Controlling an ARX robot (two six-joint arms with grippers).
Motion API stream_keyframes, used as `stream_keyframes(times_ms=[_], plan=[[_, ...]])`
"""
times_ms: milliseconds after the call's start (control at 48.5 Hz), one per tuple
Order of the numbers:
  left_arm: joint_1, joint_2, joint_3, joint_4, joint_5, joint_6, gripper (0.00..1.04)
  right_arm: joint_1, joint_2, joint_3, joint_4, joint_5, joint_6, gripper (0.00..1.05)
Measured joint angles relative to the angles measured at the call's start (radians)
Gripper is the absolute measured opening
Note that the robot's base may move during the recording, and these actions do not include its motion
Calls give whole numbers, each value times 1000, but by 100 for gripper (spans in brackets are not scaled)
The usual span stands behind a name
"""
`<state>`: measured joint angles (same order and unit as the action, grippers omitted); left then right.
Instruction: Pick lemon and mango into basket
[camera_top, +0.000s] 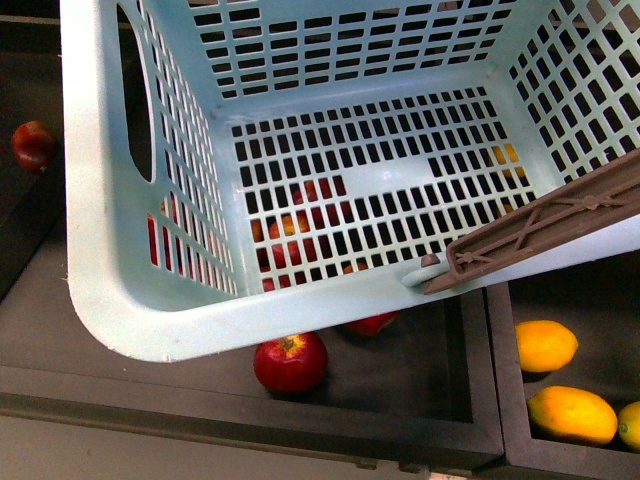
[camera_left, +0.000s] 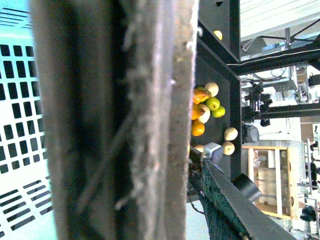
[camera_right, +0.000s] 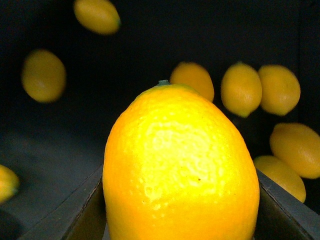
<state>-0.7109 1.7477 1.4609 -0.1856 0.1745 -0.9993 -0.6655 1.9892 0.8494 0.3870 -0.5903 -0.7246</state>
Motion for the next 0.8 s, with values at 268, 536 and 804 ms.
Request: stream_keyframes(times_ms=[268,536,804], plan=[[0,0,0,0,0,0,29,62,-507,-172,-8,-106,304,65],[0,0,0,0,-2,0,29,311,-825,-220,-29,-6,525,65],[0,0,0,0,-1,0,29,602,-808,-260,-10,197,549,65]])
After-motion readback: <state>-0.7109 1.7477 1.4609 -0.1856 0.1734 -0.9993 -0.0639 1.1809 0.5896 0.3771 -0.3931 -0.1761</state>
